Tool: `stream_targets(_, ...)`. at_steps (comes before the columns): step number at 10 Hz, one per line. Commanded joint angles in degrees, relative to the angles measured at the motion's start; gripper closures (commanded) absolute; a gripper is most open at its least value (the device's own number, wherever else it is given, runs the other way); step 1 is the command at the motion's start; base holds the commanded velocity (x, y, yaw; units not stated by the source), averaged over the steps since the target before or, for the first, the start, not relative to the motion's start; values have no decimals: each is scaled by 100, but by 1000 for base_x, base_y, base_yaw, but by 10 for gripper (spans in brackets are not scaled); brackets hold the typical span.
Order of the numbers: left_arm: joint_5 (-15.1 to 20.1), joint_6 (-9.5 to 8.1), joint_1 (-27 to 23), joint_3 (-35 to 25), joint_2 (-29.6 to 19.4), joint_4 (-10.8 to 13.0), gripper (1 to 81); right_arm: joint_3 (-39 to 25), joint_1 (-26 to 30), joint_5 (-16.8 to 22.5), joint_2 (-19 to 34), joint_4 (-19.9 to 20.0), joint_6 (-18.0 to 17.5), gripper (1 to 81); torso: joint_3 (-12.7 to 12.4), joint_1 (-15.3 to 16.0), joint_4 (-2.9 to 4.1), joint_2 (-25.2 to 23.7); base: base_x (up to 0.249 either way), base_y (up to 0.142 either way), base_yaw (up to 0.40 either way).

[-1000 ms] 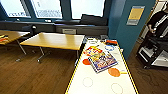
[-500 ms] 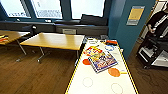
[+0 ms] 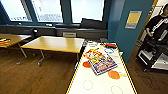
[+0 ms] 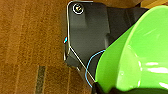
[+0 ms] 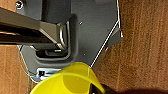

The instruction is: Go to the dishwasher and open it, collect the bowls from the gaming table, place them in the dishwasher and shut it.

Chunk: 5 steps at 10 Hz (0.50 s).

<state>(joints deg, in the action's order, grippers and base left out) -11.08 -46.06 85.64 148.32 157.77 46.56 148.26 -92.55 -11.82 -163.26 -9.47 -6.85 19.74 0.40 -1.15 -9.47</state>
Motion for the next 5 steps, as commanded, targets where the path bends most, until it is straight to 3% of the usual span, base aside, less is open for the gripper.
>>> stream_targets(1,229,44,-16,118,-26,196,811,17,-5,330,54,-81,17,811,-311,0,0,0,0,0,0)
stream_targets(3,229,35,-7,206,18,196,811,17,-5,330,45,-81,8,811,-552,-5,0,-2,0,0,0)
stream_targets(4,229,35,-7,275,53,196,811,17,12,330,45,-81,17,811,-394,-6,0,-7,0,0,0)
stream_targets(5,229,35,-7,346,88,196,811,61,4,330,63,-81,17,811,-450,-13,0,-11,0,0,0)
